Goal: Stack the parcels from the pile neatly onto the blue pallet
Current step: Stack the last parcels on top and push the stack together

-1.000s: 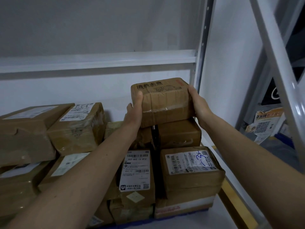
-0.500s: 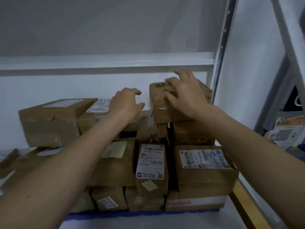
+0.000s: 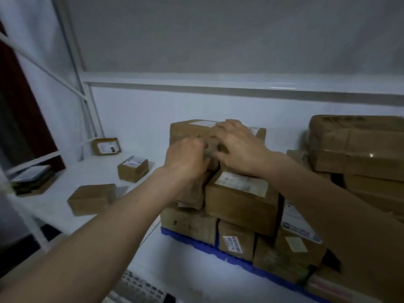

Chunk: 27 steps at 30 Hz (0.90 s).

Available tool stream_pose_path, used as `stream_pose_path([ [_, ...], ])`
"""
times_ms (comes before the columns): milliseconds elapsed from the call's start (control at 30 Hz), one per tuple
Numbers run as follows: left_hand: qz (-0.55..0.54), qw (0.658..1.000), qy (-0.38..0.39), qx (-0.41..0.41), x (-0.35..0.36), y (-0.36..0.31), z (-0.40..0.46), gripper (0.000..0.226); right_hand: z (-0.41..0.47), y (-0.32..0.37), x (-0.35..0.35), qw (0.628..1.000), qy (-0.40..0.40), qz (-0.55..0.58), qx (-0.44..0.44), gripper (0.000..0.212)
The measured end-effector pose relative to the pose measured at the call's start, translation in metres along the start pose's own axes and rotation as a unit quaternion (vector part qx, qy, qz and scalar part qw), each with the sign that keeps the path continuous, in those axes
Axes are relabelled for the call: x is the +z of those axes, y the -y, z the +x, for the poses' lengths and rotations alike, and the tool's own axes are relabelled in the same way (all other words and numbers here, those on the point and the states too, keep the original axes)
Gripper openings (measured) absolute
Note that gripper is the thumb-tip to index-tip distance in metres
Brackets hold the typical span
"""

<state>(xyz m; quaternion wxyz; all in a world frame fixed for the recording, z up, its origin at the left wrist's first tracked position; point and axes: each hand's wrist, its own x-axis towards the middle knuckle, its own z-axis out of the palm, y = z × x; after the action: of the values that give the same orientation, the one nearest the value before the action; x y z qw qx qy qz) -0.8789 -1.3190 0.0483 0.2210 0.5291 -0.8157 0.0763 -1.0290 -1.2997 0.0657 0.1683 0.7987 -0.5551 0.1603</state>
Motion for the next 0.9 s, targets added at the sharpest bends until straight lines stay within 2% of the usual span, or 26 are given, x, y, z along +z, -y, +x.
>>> stream_pose_path([
  [167,0.045,0.995,0.060,-0.062,-0.006,0.083,-0.036,0.026,0.034,0.077,0.020,0.997,0.023,0.047,-0.056,0.048],
  [367,0.068,0.980,0.129,-0.134,-0.016,0.187,-0.088,0.048,0.059,0.179,0.067,0.987,0.097,0.108,-0.074,0.047],
  [467,0.071,0.974,0.154,-0.150,-0.017,0.229,-0.105,0.042,0.068,0.224,0.095,0.983,0.133,0.103,-0.078,0.054],
  [667,0.030,0.980,0.145,-0.135,-0.014,0.291,-0.137,0.038,0.077,0.280,0.150,0.978,0.199,0.047,-0.029,0.059],
  [900,-0.021,0.974,0.194,-0.111,0.011,0.338,-0.147,0.039,0.079,0.310,0.186,0.958,0.266,0.041,0.102,0.064],
])
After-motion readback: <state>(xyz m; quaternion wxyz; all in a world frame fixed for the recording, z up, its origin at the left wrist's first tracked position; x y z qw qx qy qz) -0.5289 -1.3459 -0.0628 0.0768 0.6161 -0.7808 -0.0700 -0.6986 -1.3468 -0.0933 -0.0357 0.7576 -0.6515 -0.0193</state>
